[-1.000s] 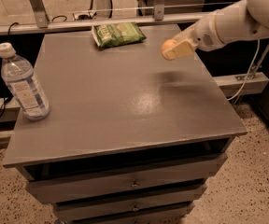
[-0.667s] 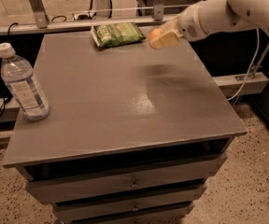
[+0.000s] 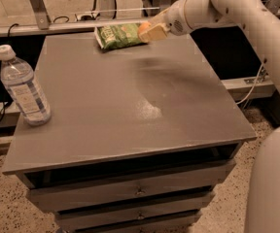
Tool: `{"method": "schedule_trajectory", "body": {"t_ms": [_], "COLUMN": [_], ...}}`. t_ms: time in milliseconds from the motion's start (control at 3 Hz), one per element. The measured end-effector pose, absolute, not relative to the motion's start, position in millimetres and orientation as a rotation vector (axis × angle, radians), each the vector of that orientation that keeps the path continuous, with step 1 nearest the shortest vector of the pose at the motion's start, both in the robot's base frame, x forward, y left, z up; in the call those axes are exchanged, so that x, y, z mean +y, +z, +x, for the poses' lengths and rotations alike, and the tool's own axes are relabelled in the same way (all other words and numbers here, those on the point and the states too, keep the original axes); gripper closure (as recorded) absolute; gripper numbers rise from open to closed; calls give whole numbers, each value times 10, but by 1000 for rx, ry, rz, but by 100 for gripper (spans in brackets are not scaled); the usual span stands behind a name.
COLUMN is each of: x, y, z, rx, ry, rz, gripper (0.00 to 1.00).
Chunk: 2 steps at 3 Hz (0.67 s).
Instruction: Move orange near green jalapeno chip bag
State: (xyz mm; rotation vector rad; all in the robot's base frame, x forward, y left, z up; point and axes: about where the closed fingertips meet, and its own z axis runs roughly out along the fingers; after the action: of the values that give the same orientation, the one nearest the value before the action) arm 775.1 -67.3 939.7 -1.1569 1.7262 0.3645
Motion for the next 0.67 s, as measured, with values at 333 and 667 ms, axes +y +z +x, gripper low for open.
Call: {"method": "schedule_trajectory", "body": {"t_ms": [333, 667], "x": [-529, -460], "y": [9322, 9172], "z": [7954, 8121], "rx": [1723, 1747], "ry": [371, 381], "rz": [-1144, -1119], "gripper": [82, 59]}}
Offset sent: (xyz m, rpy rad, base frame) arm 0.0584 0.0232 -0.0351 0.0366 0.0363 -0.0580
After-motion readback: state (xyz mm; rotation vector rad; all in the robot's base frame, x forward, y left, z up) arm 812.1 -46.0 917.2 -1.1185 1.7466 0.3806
